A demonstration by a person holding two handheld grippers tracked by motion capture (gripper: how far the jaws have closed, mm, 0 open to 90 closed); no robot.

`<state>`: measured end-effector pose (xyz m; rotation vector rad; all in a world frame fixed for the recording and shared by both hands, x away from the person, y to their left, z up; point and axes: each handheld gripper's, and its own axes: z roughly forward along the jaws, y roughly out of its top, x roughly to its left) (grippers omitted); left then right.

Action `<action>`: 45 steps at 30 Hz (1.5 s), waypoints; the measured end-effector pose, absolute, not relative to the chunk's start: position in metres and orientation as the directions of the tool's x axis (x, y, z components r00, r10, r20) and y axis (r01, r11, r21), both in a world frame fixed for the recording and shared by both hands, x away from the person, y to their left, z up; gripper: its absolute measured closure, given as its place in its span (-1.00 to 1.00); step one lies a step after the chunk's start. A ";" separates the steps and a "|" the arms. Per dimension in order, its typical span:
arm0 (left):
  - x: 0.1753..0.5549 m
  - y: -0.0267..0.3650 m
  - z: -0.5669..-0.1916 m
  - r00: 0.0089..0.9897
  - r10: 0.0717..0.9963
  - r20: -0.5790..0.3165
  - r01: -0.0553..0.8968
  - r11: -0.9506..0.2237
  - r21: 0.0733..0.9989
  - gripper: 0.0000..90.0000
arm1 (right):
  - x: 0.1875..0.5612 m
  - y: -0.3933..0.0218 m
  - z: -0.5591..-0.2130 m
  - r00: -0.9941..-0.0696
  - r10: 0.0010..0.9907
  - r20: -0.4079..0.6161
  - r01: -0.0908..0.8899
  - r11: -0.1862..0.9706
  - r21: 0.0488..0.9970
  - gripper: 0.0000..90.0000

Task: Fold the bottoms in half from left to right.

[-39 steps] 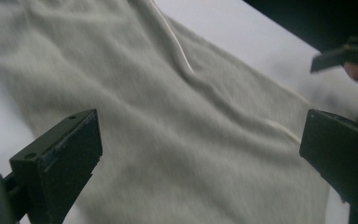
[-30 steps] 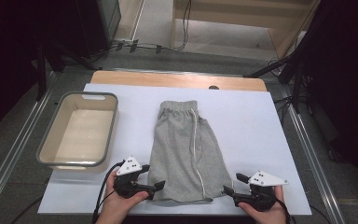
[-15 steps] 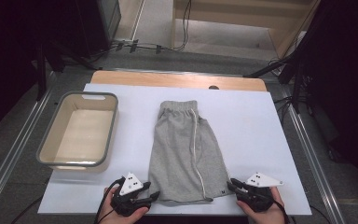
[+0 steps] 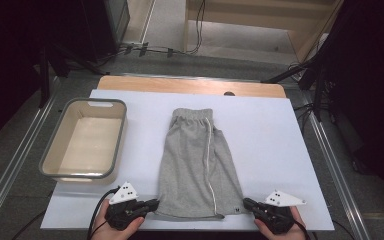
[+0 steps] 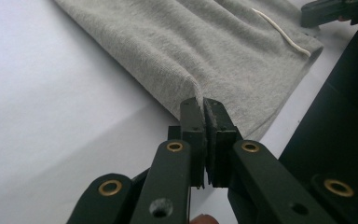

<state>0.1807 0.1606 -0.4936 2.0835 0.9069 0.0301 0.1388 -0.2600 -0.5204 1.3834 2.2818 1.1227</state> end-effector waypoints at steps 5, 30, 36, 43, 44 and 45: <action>0.175 0.165 -0.496 0.748 0.598 -0.289 0.587 -0.393 0.708 0.95 | 0.132 -0.253 -0.518 -0.531 0.835 0.143 0.636 0.282 0.719 0.88; 0.188 0.174 -0.459 0.788 0.558 -0.262 0.445 -0.222 0.867 -1.00 | 0.208 -0.255 -0.489 -0.473 0.873 0.118 0.597 0.219 0.771 -0.03; 0.196 0.172 -0.456 0.773 0.578 -0.262 0.440 -0.190 0.878 -1.00 | 0.246 -0.242 -0.480 -0.479 0.872 0.102 0.587 0.232 0.776 0.03; 0.196 0.178 -0.458 0.777 0.579 -0.245 0.425 -0.197 0.884 -1.00 | 0.294 -0.239 -0.487 -0.474 0.871 0.130 0.612 0.219 0.760 0.06; 0.196 0.179 -0.459 0.774 0.583 -0.246 0.428 -0.196 0.882 -1.00 | 0.300 -0.240 -0.488 -0.467 0.872 0.143 0.617 0.206 0.760 0.07; 0.196 0.180 -0.460 0.774 0.581 -0.251 0.431 -0.193 0.882 -1.00 | 0.306 -0.241 -0.489 -0.465 0.874 0.143 0.619 0.205 0.758 0.07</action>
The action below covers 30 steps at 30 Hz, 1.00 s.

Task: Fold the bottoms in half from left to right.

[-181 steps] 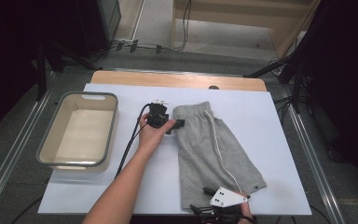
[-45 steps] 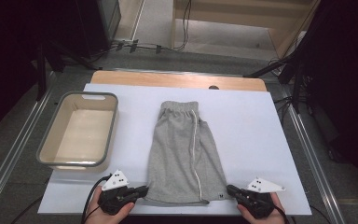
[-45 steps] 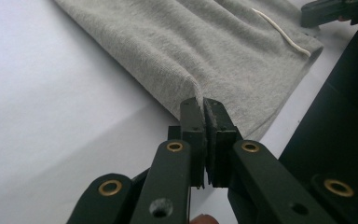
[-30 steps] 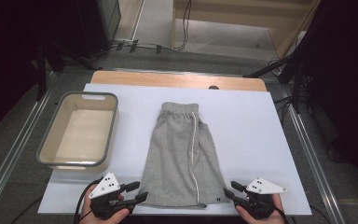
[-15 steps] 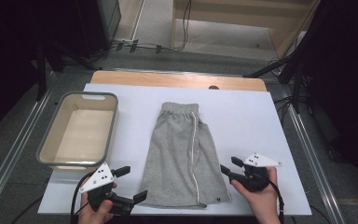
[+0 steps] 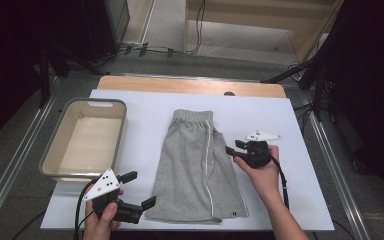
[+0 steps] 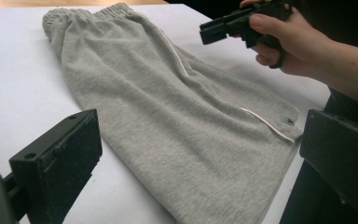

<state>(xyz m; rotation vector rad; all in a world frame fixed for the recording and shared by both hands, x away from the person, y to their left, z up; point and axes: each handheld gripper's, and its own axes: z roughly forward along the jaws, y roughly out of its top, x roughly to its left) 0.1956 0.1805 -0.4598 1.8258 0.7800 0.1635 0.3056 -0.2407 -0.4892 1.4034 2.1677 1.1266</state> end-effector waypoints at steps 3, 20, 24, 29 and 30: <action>0.190 0.183 -0.461 0.785 0.567 -0.248 0.419 -0.193 0.887 -1.00 | 0.318 -0.242 -0.491 -0.451 0.878 0.162 0.625 0.181 0.759 0.08; 0.184 0.193 -0.466 0.768 0.588 -0.256 0.436 -0.187 0.880 -1.00 | 0.373 -0.220 -0.506 -0.437 0.880 0.187 0.668 0.178 0.723 0.10; 0.184 0.195 -0.467 0.762 0.594 -0.259 0.441 -0.183 0.879 -1.00 | 0.388 -0.215 -0.507 -0.435 0.880 0.192 0.675 0.177 0.716 0.15; 0.185 0.197 -0.467 0.757 0.597 -0.265 0.445 -0.175 0.878 -1.00 | 0.402 -0.205 -0.509 -0.449 0.874 0.188 0.678 0.196 0.709 0.27; 0.185 0.197 -0.467 0.757 0.598 -0.265 0.446 -0.177 0.877 -1.00 | 0.404 -0.204 -0.510 -0.454 0.871 0.186 0.680 0.204 0.704 0.34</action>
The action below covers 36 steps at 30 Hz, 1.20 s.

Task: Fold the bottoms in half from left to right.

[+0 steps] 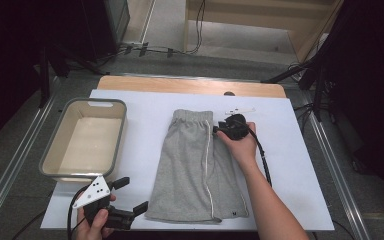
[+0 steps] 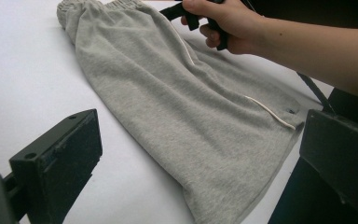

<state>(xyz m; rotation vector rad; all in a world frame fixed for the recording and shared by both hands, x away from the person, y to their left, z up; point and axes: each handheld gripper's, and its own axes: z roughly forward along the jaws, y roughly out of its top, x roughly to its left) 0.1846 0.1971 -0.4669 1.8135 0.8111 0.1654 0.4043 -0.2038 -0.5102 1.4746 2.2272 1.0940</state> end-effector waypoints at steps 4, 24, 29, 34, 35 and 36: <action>0.183 0.198 -0.466 0.756 0.601 -0.258 0.441 -0.176 0.880 -1.00 | 0.411 -0.200 -0.514 -0.424 0.895 0.139 0.691 0.220 0.688 0.54; 0.184 0.199 -0.466 0.750 0.613 -0.249 0.443 -0.185 0.877 -1.00 | 0.413 -0.187 -0.483 -0.407 0.888 0.213 0.669 0.132 0.731 -0.10; 0.183 0.199 -0.467 0.749 0.614 -0.250 0.444 -0.184 0.877 -1.00 | 0.418 -0.185 -0.487 -0.424 0.869 0.255 0.682 0.121 0.722 0.73; 0.184 0.200 -0.467 0.749 0.612 -0.254 0.446 -0.183 0.876 -1.00 | 0.421 -0.181 -0.475 -0.463 0.868 0.179 0.610 0.166 0.775 0.87; 0.184 0.199 -0.468 0.748 0.614 -0.251 0.447 -0.186 0.875 -1.00 | 0.422 -0.181 -0.475 -0.455 0.876 0.161 0.608 0.173 0.775 0.87; 0.184 0.199 -0.468 0.749 0.613 -0.251 0.446 -0.187 0.875 -1.00 | 0.424 -0.181 -0.476 -0.449 0.882 0.144 0.604 0.181 0.777 0.88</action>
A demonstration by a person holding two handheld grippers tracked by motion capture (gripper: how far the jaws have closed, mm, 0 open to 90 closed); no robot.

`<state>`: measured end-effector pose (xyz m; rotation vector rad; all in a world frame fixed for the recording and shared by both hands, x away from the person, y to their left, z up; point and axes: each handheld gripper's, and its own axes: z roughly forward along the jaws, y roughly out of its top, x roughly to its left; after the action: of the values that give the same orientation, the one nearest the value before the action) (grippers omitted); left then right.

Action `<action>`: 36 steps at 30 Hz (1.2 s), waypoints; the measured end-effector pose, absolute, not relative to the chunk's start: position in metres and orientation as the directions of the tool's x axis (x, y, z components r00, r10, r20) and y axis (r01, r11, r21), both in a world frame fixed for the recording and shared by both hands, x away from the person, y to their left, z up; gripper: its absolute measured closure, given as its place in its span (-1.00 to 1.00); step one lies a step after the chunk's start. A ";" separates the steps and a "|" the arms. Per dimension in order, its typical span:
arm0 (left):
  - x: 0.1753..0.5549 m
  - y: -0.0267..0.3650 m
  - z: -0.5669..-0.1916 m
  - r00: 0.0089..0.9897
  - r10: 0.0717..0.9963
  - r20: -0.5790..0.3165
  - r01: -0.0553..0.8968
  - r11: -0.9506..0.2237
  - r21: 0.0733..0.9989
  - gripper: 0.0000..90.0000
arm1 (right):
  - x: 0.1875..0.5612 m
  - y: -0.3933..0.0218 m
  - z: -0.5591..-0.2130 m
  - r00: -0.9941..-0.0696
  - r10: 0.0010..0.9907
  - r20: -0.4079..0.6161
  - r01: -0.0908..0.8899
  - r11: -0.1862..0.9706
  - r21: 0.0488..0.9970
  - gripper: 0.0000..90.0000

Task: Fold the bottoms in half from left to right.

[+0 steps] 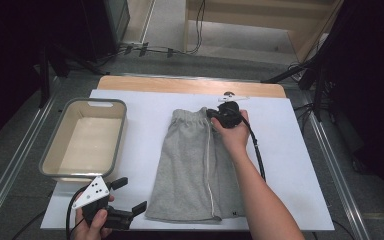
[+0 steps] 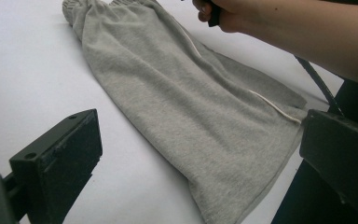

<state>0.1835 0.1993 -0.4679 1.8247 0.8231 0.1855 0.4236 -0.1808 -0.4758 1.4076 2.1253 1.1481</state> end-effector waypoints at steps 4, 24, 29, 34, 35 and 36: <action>0.183 0.198 -0.469 0.752 0.611 -0.249 0.446 -0.192 0.874 -1.00 | 0.428 -0.181 -0.482 -0.468 0.877 0.105 0.580 0.216 0.786 0.89; 0.182 0.192 -0.468 0.763 0.604 -0.228 0.429 -0.210 0.879 -1.00 | 0.346 -0.189 -0.473 -0.446 0.888 0.116 0.605 0.203 0.770 -0.03; 0.182 0.189 -0.470 0.766 0.601 -0.230 0.431 -0.214 0.876 -1.00 | 0.326 -0.181 -0.481 -0.460 0.875 0.149 0.613 0.192 0.767 0.01; 0.181 0.188 -0.471 0.765 0.600 -0.232 0.436 -0.218 0.873 -1.00 | 0.321 -0.173 -0.494 -0.434 0.895 0.106 0.630 0.217 0.745 0.00; 0.181 0.188 -0.471 0.766 0.598 -0.234 0.436 -0.218 0.873 -1.00 | 0.321 -0.173 -0.498 -0.425 0.899 0.107 0.641 0.216 0.737 0.01; 0.181 0.187 -0.472 0.767 0.598 -0.232 0.436 -0.220 0.873 -1.00 | 0.321 -0.174 -0.502 -0.419 0.900 0.118 0.651 0.207 0.731 0.08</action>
<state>0.1808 0.1871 -0.4715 1.8570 0.7939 0.1829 0.3209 -0.1740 -0.5017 1.4534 2.1536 1.0431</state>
